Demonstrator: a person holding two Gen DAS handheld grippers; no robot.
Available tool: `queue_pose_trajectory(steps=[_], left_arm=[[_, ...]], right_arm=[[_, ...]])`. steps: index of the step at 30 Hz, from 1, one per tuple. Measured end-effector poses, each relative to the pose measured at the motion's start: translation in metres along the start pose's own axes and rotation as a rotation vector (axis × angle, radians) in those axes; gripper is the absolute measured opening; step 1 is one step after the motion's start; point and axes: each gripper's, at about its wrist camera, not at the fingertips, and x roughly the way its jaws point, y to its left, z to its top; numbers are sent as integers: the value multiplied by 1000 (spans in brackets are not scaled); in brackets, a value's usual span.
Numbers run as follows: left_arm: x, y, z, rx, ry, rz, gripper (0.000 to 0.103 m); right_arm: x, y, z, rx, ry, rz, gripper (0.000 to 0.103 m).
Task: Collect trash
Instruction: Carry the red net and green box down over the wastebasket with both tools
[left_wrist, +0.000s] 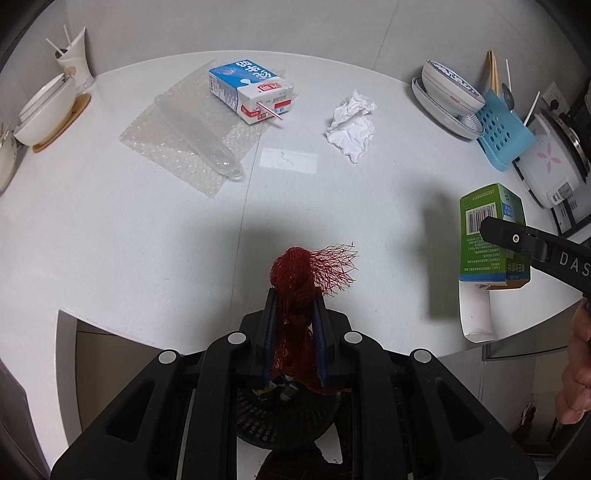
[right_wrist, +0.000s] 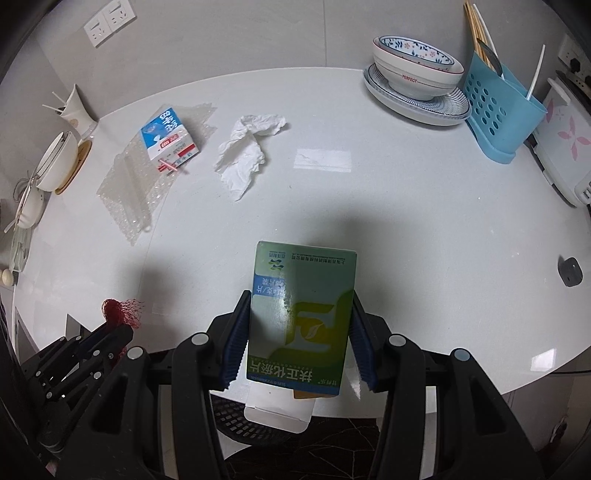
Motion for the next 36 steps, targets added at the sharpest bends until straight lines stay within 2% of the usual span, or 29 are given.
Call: queue_pose_trajectory(steps=[21, 36], left_arm=[[-24, 14, -45, -2, -9, -4, 16], [-27, 37, -87, -15, 20, -4, 16]], right_arm=[[-26, 29, -49, -45, -29, 25, 47], [-22, 54, -86, -96, -11, 35, 47]])
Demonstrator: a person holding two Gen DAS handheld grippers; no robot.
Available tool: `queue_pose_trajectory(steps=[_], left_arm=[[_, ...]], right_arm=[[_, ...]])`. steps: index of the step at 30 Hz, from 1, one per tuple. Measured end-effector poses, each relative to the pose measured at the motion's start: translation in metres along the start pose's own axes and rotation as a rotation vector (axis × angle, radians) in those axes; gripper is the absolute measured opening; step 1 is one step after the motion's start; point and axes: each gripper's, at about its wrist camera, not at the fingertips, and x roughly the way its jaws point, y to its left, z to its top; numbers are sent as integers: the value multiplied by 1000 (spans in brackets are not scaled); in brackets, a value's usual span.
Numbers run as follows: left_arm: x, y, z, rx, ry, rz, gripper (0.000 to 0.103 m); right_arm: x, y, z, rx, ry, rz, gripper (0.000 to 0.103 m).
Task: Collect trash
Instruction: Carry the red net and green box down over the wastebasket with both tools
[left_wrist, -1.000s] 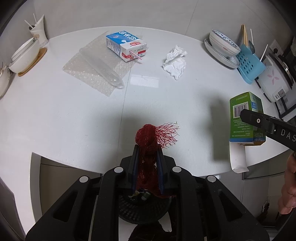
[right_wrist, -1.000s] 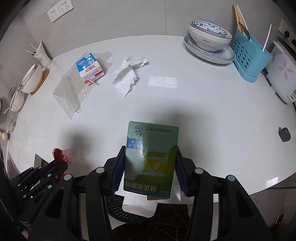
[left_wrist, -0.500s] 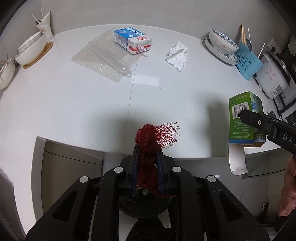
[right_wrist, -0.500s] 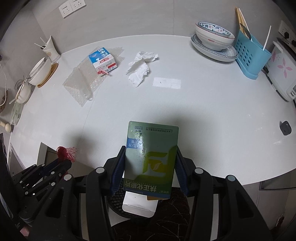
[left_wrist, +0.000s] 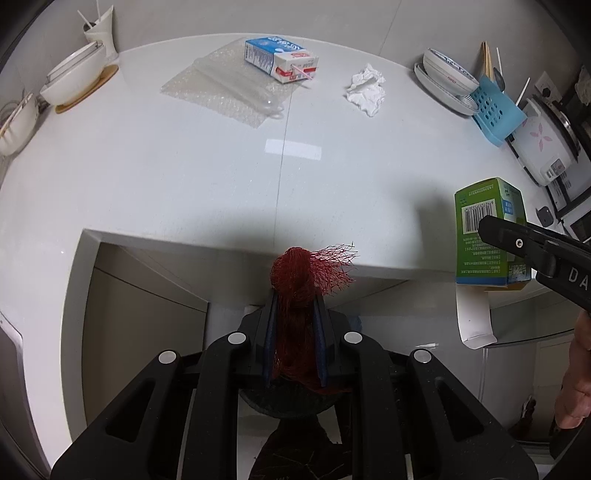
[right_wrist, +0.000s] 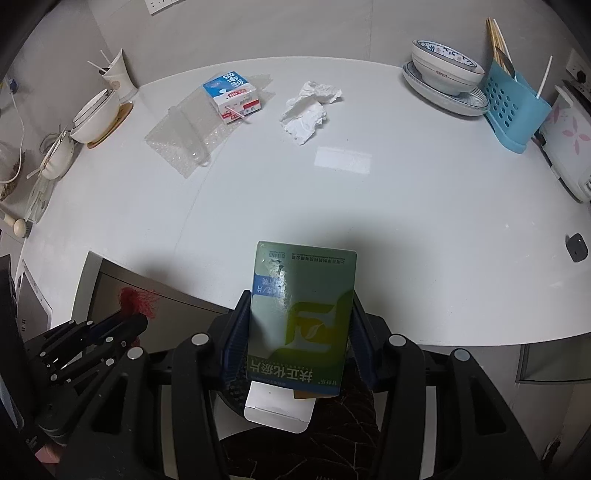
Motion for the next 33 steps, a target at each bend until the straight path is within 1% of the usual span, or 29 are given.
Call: queue_pose_trajectory(steps=[12, 19, 22, 29, 33], left_arm=[[1, 15, -28, -21, 9, -7, 16], [10, 20, -45, -34, 26, -9, 16], [13, 22, -52, -39, 20, -16, 16], [32, 35, -69, -73, 18, -33, 16], [46, 43, -80, -79, 19, -23, 16]], right_arm=[[9, 16, -32, -48, 23, 34, 47], [15, 24, -47, -64, 51, 40, 47], [19, 28, -54, -76, 59, 41, 47], [41, 36, -74, -116, 87, 65, 47], [58, 37, -84, -131, 115, 60, 47]])
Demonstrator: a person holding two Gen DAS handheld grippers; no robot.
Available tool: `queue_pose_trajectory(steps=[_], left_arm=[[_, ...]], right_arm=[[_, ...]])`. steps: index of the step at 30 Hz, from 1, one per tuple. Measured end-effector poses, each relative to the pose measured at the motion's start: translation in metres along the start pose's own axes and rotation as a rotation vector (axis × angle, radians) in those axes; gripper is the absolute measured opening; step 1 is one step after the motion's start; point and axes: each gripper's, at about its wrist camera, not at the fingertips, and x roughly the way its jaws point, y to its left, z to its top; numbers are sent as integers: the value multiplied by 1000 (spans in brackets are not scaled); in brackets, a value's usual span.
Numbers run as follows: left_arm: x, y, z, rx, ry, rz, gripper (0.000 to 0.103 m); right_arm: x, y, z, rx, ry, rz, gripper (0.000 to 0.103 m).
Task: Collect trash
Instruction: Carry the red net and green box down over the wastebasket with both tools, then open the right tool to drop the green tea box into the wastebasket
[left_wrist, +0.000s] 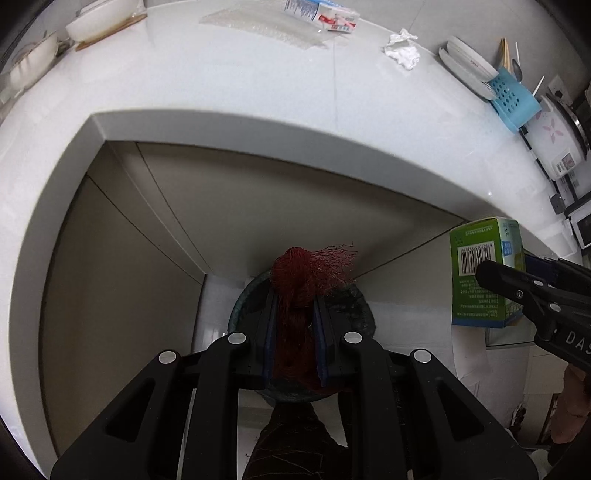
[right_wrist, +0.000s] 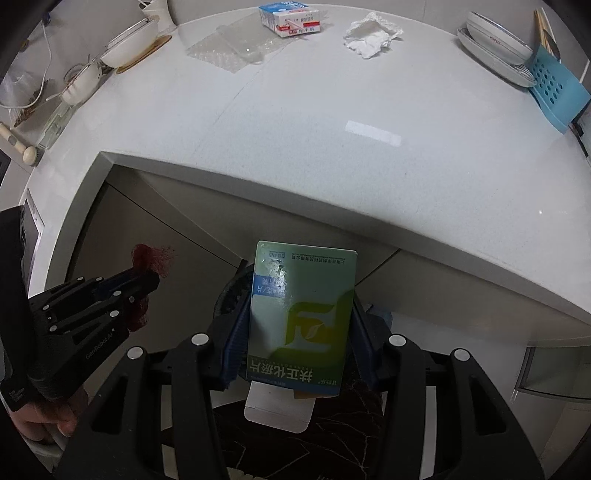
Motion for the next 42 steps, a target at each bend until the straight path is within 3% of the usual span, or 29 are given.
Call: queue_pose_trajectory(steps=[21, 34, 37, 42], left_arm=[[63, 15, -20, -17, 35, 36, 16], [64, 20, -21, -28, 42, 48, 16], [62, 22, -23, -30, 45, 49, 16], [60, 22, -22, -38, 51, 52, 16]], right_arm=[[87, 16, -19, -115, 26, 16, 47], [122, 18, -17, -137, 90, 3, 48], [121, 15, -14, -133, 87, 4, 50], [116, 12, -11, -129, 71, 3, 68]])
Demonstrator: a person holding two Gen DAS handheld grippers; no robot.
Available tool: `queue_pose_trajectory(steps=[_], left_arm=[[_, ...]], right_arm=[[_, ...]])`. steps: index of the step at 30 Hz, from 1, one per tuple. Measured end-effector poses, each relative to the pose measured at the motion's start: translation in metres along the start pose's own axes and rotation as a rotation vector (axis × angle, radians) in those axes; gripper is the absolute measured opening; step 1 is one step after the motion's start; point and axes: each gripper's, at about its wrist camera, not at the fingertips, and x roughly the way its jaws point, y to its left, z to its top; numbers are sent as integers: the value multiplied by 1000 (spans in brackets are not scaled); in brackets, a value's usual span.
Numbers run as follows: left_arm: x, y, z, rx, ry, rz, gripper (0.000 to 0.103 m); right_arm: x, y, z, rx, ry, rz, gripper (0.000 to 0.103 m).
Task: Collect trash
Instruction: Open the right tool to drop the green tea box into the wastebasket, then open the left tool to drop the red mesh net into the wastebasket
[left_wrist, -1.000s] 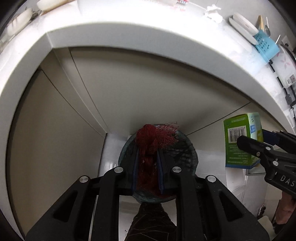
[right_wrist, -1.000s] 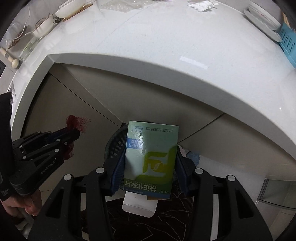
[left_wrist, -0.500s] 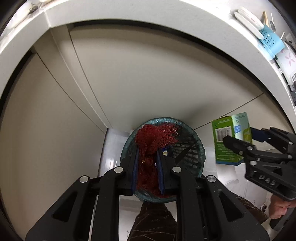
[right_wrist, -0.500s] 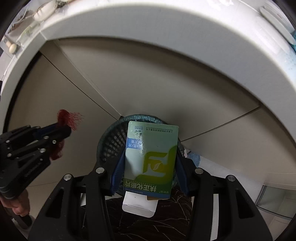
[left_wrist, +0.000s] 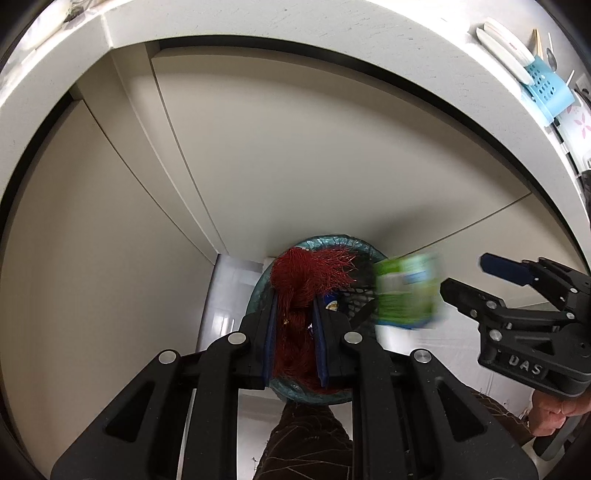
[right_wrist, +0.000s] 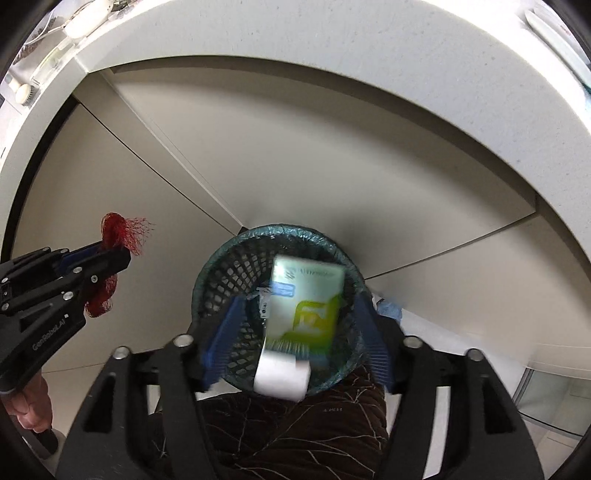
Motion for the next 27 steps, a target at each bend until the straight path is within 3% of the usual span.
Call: queue_pose_trajectory(steps=[8, 13, 27], left_arm=[[6, -7, 0, 17, 5, -5, 16], [14, -17, -1, 42, 18, -20, 16], [47, -60, -3, 178, 72, -47, 17]], right_arm=[[-19, -43, -11, 86, -76, -16, 94], [-22, -46, -17, 131, -122, -13, 95], [-38, -73, -36, 188, -132, -45, 95]])
